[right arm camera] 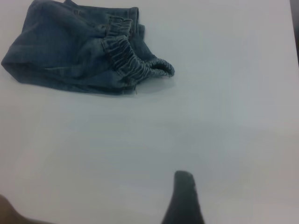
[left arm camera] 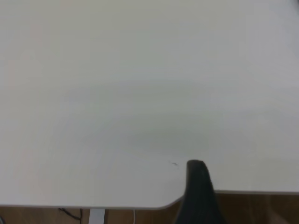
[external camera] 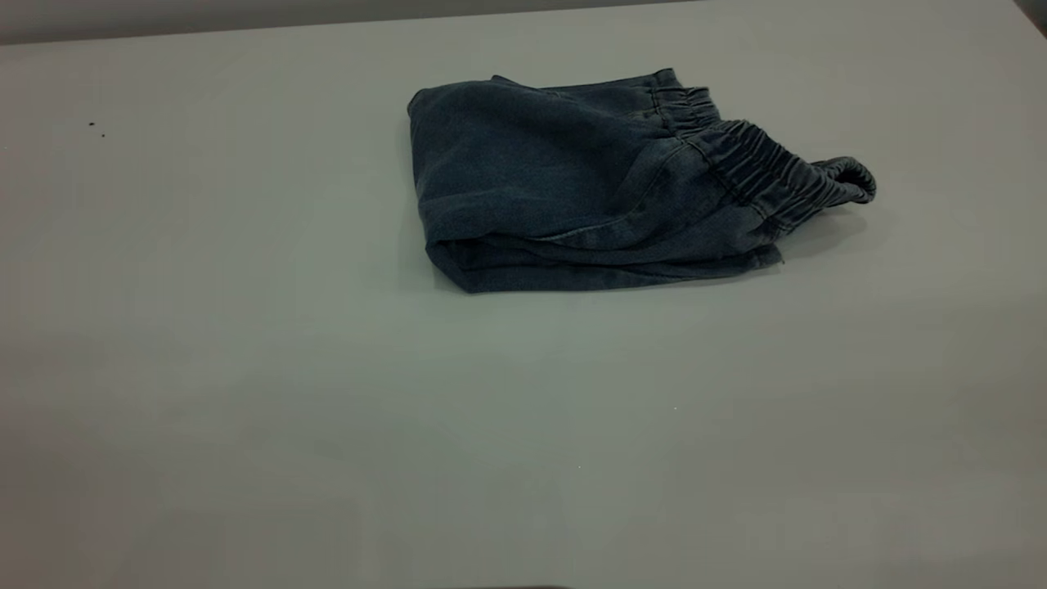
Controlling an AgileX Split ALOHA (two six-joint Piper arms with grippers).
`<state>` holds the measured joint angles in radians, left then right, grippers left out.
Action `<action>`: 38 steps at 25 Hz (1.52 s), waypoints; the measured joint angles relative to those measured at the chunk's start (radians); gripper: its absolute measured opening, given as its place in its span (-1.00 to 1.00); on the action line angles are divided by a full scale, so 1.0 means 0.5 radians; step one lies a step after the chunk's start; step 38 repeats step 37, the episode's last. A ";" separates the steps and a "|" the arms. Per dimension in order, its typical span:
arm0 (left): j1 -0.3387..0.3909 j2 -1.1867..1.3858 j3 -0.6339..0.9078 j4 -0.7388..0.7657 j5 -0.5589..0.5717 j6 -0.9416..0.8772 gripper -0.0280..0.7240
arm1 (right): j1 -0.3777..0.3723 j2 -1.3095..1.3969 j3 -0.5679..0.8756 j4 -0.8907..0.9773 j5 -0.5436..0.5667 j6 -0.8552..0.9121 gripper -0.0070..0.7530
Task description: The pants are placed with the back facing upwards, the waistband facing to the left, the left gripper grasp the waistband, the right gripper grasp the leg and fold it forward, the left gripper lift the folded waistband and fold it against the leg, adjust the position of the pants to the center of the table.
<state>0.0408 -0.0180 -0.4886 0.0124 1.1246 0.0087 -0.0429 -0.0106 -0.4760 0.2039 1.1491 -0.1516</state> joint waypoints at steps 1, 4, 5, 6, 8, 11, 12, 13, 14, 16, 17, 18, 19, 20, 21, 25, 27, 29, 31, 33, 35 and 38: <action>0.000 0.000 0.000 0.000 0.000 0.000 0.31 | 0.000 0.000 0.000 0.000 0.000 0.000 0.27; 0.000 0.000 0.000 0.000 0.000 0.000 0.31 | 0.000 0.000 0.000 0.004 0.000 0.000 0.27; 0.000 0.000 0.000 0.000 0.000 0.000 0.31 | 0.000 0.000 0.000 0.004 0.000 0.000 0.27; 0.000 0.000 0.000 0.000 0.002 0.000 0.31 | 0.000 0.000 0.000 0.004 0.000 0.000 0.27; 0.000 -0.001 0.000 0.000 0.004 0.000 0.31 | 0.000 0.000 0.000 0.004 0.000 0.000 0.27; 0.000 -0.001 0.000 0.000 0.004 0.000 0.31 | 0.000 0.000 0.000 -0.003 0.000 0.007 0.27; 0.000 -0.001 0.000 0.000 0.004 0.000 0.31 | 0.000 0.000 0.000 -0.018 0.000 0.021 0.27; 0.000 -0.001 0.000 0.000 0.004 0.000 0.31 | 0.000 0.000 0.000 -0.034 -0.002 0.044 0.27; 0.000 -0.001 0.000 0.000 0.005 0.000 0.31 | 0.000 0.000 0.002 -0.065 -0.002 0.085 0.27; 0.000 -0.001 0.000 0.000 0.005 0.000 0.31 | 0.000 0.000 0.002 -0.144 -0.004 0.201 0.27; 0.000 -0.001 0.000 0.000 0.005 0.000 0.31 | 0.000 0.000 0.002 -0.177 -0.004 0.248 0.27; 0.000 -0.001 0.000 0.000 0.005 0.000 0.31 | 0.000 0.000 0.002 -0.209 -0.009 0.303 0.27; 0.000 -0.001 0.000 0.000 0.005 0.000 0.31 | 0.000 0.000 0.002 -0.230 -0.008 0.331 0.27; 0.000 -0.001 0.000 0.000 0.005 0.000 0.31 | 0.000 0.000 0.002 -0.242 -0.013 0.341 0.27; 0.000 -0.001 0.000 0.000 0.005 0.000 0.31 | 0.000 0.000 0.002 -0.244 -0.013 0.351 0.27; 0.000 -0.001 0.000 0.000 0.005 0.000 0.31 | 0.000 0.000 0.002 -0.245 -0.014 0.366 0.27; 0.000 -0.001 0.000 0.000 0.005 0.000 0.31 | 0.000 0.000 0.002 -0.244 -0.014 0.367 0.27; 0.000 -0.001 0.000 0.000 0.005 0.000 0.31 | 0.000 0.000 0.002 -0.244 -0.014 0.371 0.27; 0.000 -0.001 0.000 0.000 0.005 0.000 0.31 | 0.000 0.000 0.002 -0.244 -0.014 0.371 0.27; 0.000 -0.001 0.000 0.000 0.005 0.000 0.31 | 0.000 0.000 0.002 -0.244 -0.014 0.371 0.27; 0.000 -0.001 0.000 0.000 0.005 0.000 0.31 | 0.000 0.000 0.002 -0.244 -0.014 0.371 0.27; 0.000 -0.001 0.000 0.000 0.005 0.000 0.31 | 0.000 0.000 0.002 -0.244 -0.014 0.371 0.27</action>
